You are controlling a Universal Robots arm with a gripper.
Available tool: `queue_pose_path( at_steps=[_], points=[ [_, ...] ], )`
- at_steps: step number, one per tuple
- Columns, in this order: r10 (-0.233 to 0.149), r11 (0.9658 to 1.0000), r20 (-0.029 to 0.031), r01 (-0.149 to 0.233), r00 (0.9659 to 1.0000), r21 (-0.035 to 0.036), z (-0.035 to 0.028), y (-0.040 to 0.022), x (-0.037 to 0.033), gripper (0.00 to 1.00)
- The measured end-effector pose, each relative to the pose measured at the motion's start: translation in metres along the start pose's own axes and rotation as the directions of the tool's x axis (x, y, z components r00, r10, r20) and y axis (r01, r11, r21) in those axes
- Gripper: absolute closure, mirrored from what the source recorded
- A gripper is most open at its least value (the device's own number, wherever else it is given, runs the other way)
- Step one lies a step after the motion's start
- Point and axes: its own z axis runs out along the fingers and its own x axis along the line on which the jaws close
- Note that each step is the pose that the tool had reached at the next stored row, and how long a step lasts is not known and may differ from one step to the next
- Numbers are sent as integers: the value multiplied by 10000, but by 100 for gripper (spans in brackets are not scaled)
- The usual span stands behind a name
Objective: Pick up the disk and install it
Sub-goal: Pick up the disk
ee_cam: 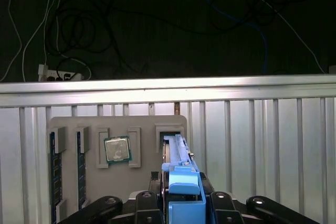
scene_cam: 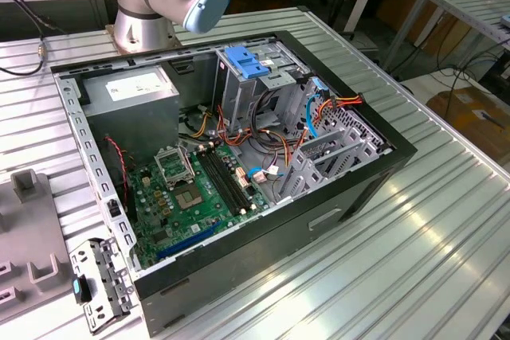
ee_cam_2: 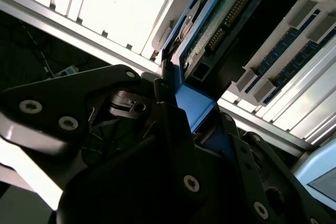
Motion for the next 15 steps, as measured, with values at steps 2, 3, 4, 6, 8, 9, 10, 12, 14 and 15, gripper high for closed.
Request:
queue_pose_path(
  at_steps=[2, 3, 4, 6, 8, 9, 10, 12, 14, 15],
  points=[
    [0, 10000, 0, 0, 10000, 0, -1, 0, 0, 63],
    [0, 10000, 0, 0, 10000, 0, -2, 0, 0, 63],
    [0, 10000, -1, 0, 10000, -1, -6, 0, 0, 63],
    [0, 10000, -1, 0, 10000, -1, -18, 0, -1, 63],
    [0, 10000, -1, 0, 10000, -1, -38, 0, -1, 63],
    [1, 10000, -1, -1, 10000, -1, -51, 0, -1, 63],
    [0, 10000, 0, 0, 10000, 0, -59, 0, -1, 63],
    [0, 10000, 1, 0, 10000, 2, -78, 1, -1, 63],
    [0, 10000, 0, 0, 10000, 0, -92, 1, -2, 63],
    [1, 10000, 0, -1, 10000, 0, -100, 1, -2, 63]
  ],
)
